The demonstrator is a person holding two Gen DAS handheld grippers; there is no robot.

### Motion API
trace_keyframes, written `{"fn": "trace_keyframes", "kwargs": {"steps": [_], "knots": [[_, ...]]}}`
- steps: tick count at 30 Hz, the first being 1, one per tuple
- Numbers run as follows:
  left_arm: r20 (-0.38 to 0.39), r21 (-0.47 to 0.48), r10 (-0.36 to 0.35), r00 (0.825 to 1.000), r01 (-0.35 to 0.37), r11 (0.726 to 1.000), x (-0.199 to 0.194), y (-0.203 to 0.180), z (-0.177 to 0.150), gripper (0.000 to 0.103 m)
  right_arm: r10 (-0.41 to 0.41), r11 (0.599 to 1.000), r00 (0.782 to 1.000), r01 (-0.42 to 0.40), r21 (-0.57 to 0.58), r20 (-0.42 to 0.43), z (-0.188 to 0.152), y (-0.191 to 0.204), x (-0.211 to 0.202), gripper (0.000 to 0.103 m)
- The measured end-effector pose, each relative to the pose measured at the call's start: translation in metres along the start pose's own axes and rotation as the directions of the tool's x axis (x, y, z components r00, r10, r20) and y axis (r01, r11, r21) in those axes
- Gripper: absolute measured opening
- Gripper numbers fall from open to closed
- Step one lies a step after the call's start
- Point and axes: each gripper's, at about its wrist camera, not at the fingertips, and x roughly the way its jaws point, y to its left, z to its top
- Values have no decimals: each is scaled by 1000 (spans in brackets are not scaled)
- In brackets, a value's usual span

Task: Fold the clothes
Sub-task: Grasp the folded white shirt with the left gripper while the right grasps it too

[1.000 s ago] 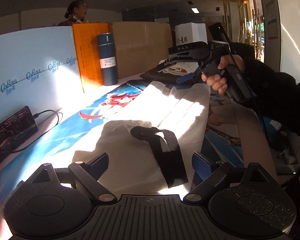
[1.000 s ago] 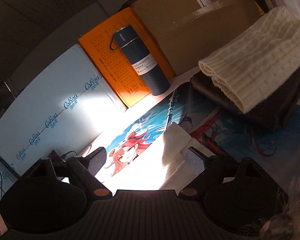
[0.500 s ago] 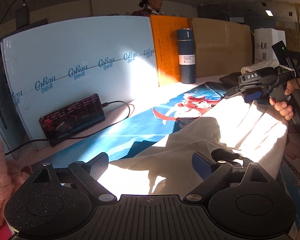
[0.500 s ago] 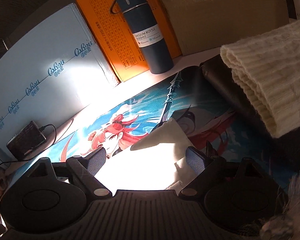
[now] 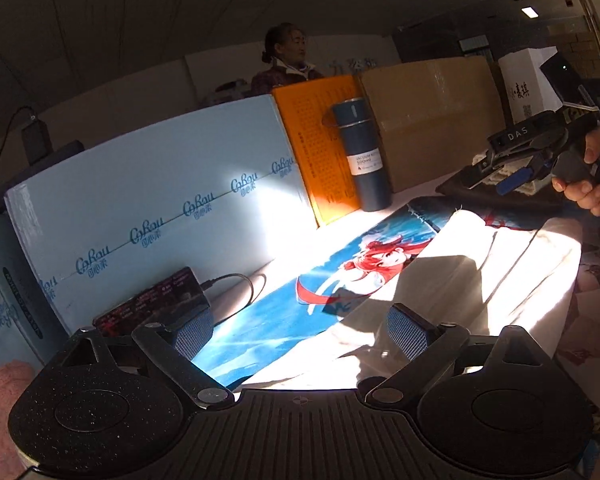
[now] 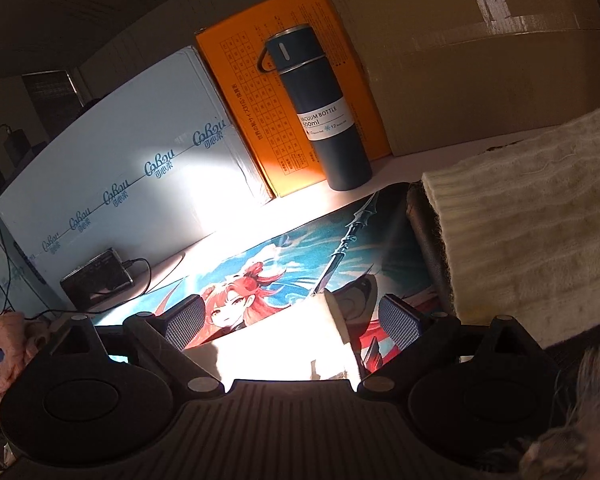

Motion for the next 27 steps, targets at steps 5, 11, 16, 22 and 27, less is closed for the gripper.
{"fn": "trace_keyframes", "kwargs": {"steps": [5, 11, 16, 22, 27], "knots": [[-3, 147, -158, 987, 157, 977, 14, -76, 10, 96, 16, 995, 995, -25, -93, -95, 9, 4, 25, 92], [-71, 291, -221, 973, 232, 928, 45, -143, 14, 96, -61, 976, 986, 25, -216, -158, 4, 12, 57, 91], [-94, 290, -260, 961, 276, 916, 66, -159, 21, 96, -76, 965, 984, 33, -260, -159, 0, 6, 71, 75], [-122, 240, -334, 935, 354, 904, 93, -165, 32, 95, -42, 952, 985, -12, -307, -169, -1, 14, 68, 32], [-112, 189, -370, 922, 385, 903, 102, -160, 37, 33, -24, 940, 983, -38, -338, -179, -2, 21, 63, 20]]}}
